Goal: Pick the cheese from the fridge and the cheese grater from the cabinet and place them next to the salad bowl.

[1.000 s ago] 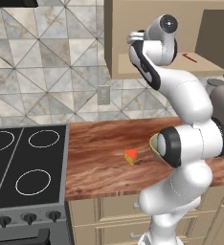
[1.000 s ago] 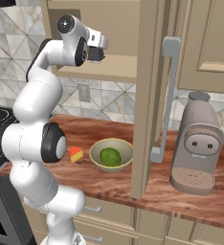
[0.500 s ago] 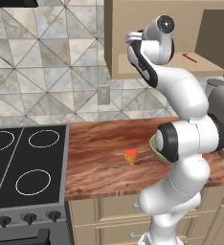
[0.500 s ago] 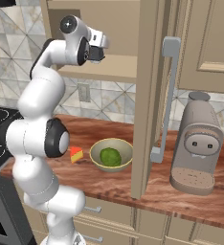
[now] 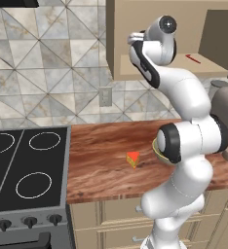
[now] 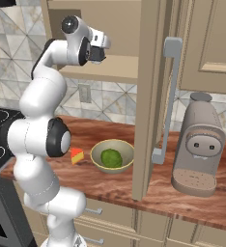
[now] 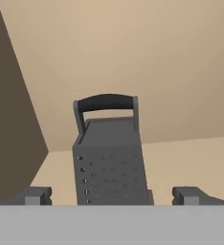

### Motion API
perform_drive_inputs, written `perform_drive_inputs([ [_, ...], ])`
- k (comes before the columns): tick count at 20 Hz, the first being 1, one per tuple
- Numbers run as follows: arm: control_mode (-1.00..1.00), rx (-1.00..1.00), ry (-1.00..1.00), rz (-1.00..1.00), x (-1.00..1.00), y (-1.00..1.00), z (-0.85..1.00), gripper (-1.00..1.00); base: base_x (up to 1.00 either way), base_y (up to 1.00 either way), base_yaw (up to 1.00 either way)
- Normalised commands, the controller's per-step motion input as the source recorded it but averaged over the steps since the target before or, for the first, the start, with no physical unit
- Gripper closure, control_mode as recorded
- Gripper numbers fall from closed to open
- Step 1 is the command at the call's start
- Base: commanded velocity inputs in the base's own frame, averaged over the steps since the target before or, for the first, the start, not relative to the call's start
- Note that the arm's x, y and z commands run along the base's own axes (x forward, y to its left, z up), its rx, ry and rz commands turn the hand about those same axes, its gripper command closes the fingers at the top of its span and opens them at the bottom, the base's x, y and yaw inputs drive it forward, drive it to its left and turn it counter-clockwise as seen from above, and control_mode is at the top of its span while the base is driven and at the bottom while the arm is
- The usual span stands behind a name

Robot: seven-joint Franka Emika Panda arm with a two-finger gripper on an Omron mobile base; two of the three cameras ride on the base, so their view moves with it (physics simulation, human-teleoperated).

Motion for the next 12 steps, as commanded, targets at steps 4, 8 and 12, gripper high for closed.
perform_drive_inputs([
  [4,-1.0,0.0,0.0,0.0,0.1,0.0,-0.08,-1.0,0.0,0.0,0.0],
  [8,-1.0,0.0,0.0,0.0,0.14,0.0,-0.1,-1.0,0.0,0.0,0.0],
  [12,-1.0,0.0,0.0,0.0,0.14,0.0,-0.08,-1.0,0.0,0.0,0.0],
])
